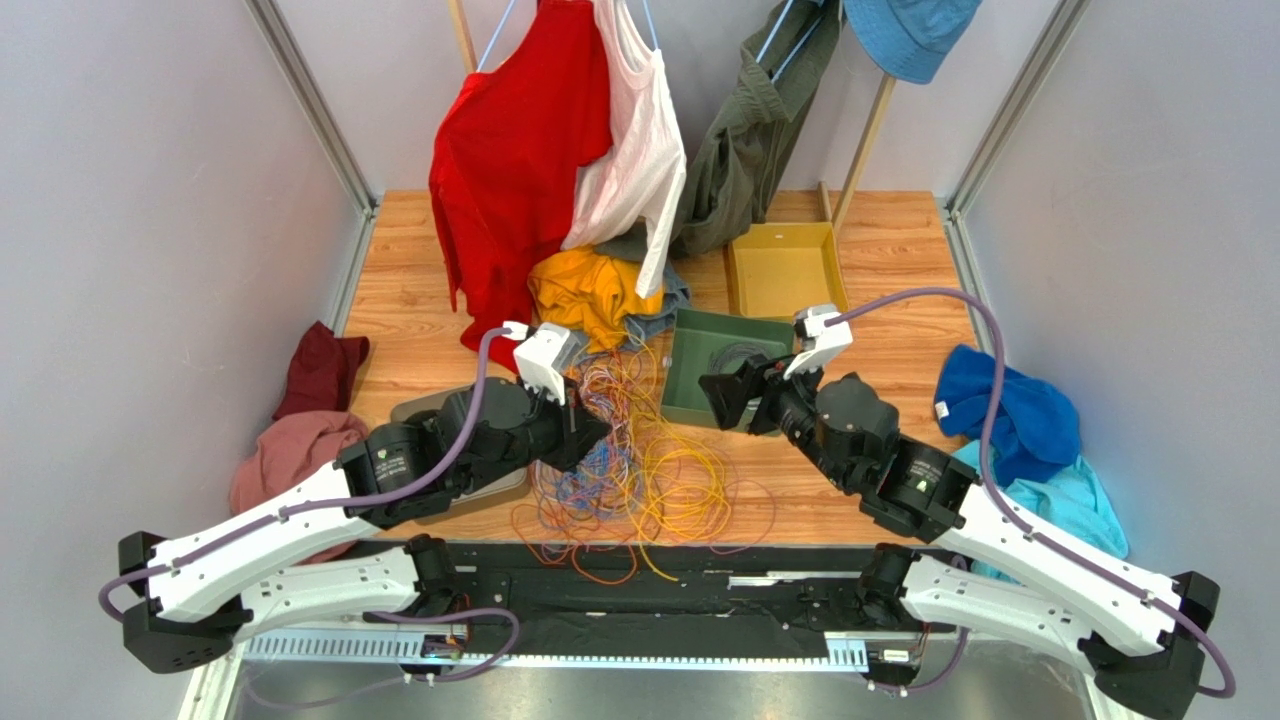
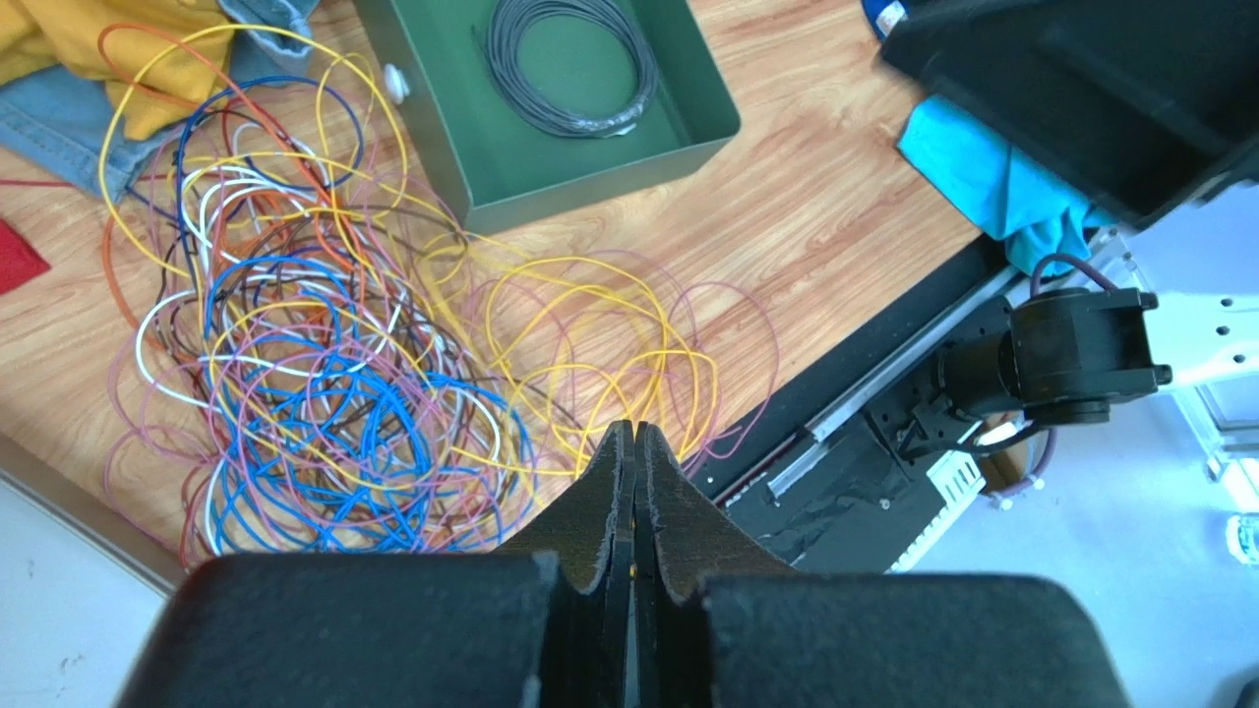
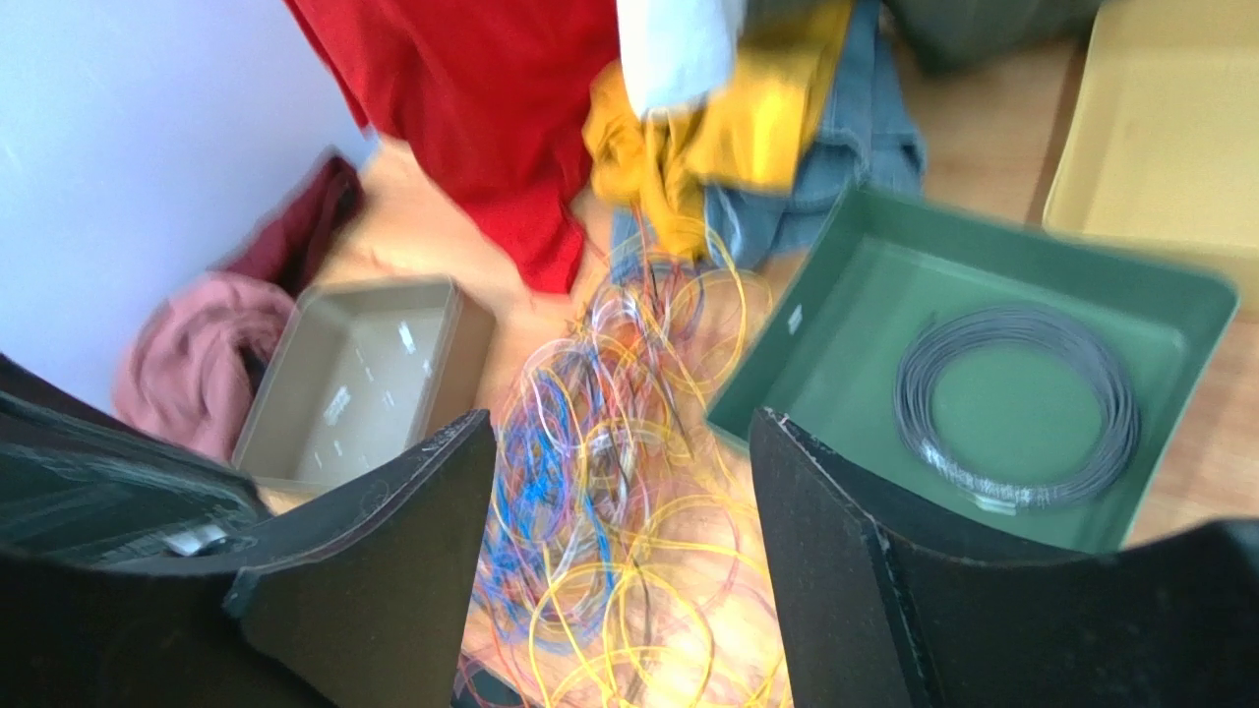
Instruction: Untangle the cables
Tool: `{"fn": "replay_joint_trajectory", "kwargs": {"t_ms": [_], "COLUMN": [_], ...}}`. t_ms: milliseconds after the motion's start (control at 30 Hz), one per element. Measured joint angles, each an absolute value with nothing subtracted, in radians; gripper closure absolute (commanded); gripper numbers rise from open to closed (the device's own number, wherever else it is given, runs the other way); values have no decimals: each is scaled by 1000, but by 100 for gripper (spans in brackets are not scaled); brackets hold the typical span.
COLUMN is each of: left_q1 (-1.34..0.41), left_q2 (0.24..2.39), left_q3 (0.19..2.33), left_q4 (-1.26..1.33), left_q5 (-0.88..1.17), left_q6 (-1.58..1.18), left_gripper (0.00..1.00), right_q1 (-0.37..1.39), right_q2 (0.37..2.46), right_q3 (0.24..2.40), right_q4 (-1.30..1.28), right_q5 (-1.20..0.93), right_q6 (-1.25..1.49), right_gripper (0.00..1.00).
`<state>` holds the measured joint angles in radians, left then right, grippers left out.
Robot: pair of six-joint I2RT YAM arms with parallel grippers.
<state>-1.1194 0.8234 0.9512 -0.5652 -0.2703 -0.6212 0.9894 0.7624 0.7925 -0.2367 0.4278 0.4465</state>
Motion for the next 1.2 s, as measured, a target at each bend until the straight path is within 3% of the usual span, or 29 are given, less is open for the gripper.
{"fn": "replay_joint_trajectory", "kwargs": {"t_ms": [233, 267, 333, 400, 800, 1000, 1100, 1133, 1200], "left_q1": [-1119, -1119, -1119, -1119, -1119, -1119, -1119, -1119, -1119], "left_q2": [788, 782, 781, 781, 722, 720, 720, 720, 720], "left_q3": [913, 898, 871, 852, 738, 723, 720, 720, 720], "left_q4": [-565, -565, -566, -566, -564, -562, -561, -560, -559], "left_q5": [-272, -272, -271, -269, -264, -263, -263, -263, -263], "left_q6": [-627, -629, -634, -641, -694, -702, -705, -706, -706], "left_gripper": [93, 90, 73, 64, 66, 67, 68, 68, 69], "right_q1": [989, 989, 989, 989, 989, 989, 989, 989, 989], "right_q2": [731, 738, 772, 828, 1133, 1222, 1259, 1269, 1273], "right_q3": [607, 573, 538, 524, 503, 495, 495, 495, 495], "right_q4": [-269, -275, -286, -295, -210, -141, -120, -115, -112], "right_q5": [331, 314, 298, 291, 276, 267, 274, 278, 298], "right_q6": [499, 508, 522, 533, 567, 575, 573, 574, 583], "right_gripper": [31, 30, 30, 30, 38, 60, 81, 94, 100]}}
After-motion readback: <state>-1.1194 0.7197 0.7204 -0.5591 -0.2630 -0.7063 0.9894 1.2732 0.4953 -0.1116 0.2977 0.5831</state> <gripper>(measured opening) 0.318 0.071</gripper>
